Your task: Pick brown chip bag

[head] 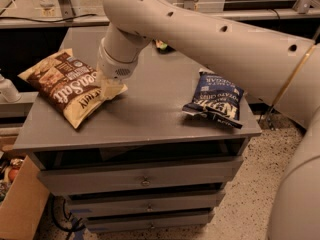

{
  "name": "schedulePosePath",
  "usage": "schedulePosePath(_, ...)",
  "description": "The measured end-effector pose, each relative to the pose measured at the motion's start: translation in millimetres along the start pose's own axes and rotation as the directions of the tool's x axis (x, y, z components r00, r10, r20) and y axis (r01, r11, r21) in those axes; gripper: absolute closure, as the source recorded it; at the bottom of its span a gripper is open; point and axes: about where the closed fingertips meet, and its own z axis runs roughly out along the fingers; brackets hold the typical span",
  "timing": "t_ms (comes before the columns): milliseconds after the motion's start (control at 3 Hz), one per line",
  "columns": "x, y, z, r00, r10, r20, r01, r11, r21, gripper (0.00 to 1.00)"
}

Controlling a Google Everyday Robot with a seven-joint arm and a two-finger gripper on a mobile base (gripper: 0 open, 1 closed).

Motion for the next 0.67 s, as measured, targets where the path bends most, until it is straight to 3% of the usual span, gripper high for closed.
schedulePosePath(333, 4.4, 5.7, -2.9, 1.0, 0.016, -0.013, -0.016, 0.9999, -0.003, 0.88)
schedulePosePath(667, 4.9, 8.9, -8.1, 1.0, 0.023, -0.015, -0.023, 0.9997, 0.003, 1.0)
